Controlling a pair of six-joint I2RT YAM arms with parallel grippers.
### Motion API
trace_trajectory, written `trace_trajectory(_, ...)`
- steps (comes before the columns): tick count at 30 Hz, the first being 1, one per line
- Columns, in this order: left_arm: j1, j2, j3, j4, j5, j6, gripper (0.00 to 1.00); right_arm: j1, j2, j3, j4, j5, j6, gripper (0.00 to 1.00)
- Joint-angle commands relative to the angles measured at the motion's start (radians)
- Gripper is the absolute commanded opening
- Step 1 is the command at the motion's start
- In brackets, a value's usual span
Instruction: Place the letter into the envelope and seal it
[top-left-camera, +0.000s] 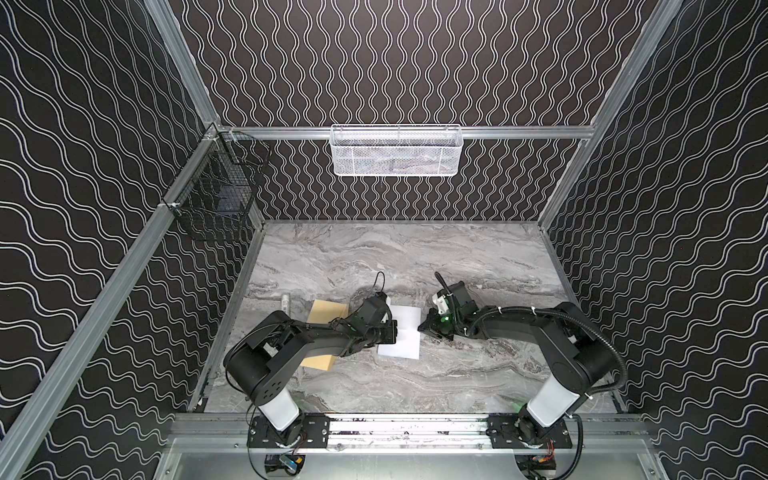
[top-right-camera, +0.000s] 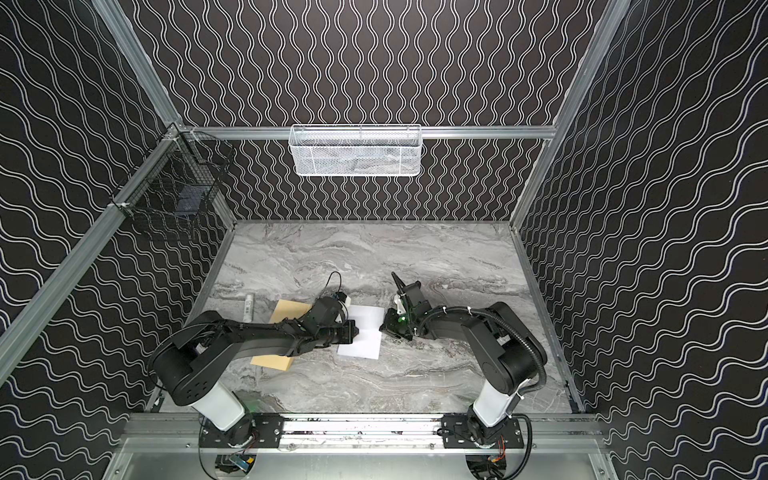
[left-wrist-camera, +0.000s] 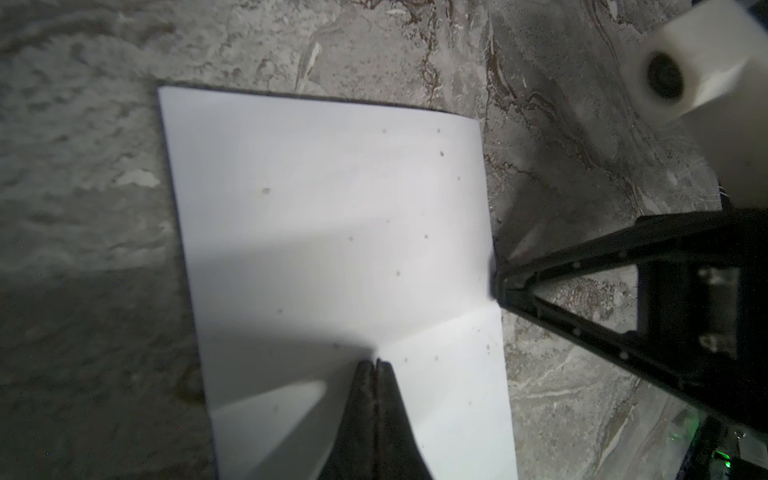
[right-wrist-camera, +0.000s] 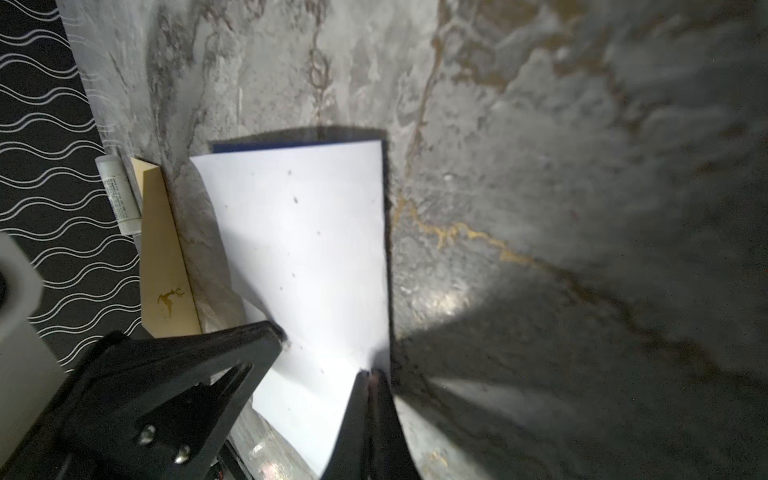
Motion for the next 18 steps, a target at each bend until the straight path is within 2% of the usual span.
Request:
trace_trajectory(1, 0.001, 0.004, -0.005, -0.18, -0.038, 0.025, 0.0, -0.002, 0.009, -0.025, 0.034, -0.01, 0.015, 0.03)
trace_trajectory(6, -0.006, -0.029, 0.03, -0.212, -0.038, 0.03, 0.0, 0.006, 0.002, -0.062, 0.04, 0.01, 0.03, 0.01)
trace_trajectory(12, -0.023, -0.094, 0.093, -0.247, -0.031, -0.005, 0.22, 0.028, 0.001, -0.055, 0.018, 0.038, 0.041, 0.0)
trace_trajectory(16, -0.037, -0.106, 0.1, -0.193, 0.029, -0.069, 0.23, 0.047, -0.004, -0.06, 0.015, 0.06, 0.063, 0.0)
trace_trajectory(18, -0.056, -0.098, 0.097, -0.154, 0.039, -0.1, 0.18, 0.053, -0.007, -0.063, 0.018, 0.07, 0.075, 0.0)
